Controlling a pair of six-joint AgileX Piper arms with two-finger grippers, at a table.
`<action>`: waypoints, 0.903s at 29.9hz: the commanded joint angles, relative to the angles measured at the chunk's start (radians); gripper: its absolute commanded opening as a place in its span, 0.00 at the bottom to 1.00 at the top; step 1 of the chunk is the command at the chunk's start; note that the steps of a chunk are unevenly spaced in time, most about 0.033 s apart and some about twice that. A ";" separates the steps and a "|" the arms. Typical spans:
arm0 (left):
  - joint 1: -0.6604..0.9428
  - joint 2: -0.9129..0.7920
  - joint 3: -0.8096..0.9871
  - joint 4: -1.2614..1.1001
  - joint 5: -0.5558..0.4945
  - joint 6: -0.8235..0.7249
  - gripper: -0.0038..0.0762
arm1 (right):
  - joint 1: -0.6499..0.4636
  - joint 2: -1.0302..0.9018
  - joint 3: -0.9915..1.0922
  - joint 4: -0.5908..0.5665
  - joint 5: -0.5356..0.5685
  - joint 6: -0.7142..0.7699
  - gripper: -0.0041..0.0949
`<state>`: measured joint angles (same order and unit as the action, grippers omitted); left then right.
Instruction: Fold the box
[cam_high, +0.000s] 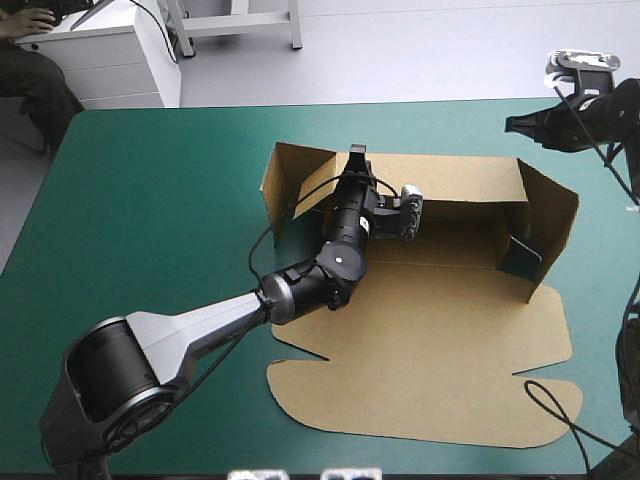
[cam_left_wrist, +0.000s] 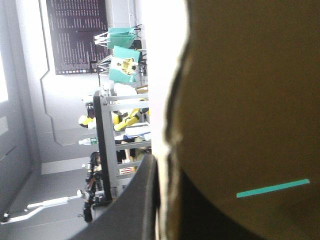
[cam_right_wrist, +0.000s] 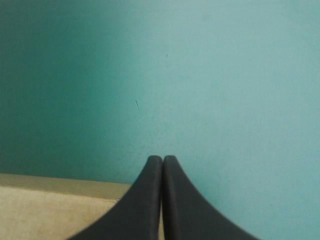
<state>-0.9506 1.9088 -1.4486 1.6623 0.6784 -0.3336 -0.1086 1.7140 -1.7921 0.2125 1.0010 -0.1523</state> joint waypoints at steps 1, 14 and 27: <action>-0.004 -0.021 -0.025 0.037 0.062 -0.013 0.04 | -0.008 -0.002 -0.046 0.002 0.007 -0.003 0.02; -0.004 -0.019 -0.025 0.071 0.110 -0.121 0.04 | -0.083 0.026 -0.036 0.017 0.181 -0.041 0.02; -0.004 -0.019 -0.025 0.073 0.102 -0.178 0.04 | -0.136 -0.113 0.211 0.249 0.138 -0.223 0.02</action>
<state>-0.9515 1.9368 -1.4503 1.7336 0.7332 -0.4790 -0.2388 1.6885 -1.6321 0.3872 1.2158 -0.3324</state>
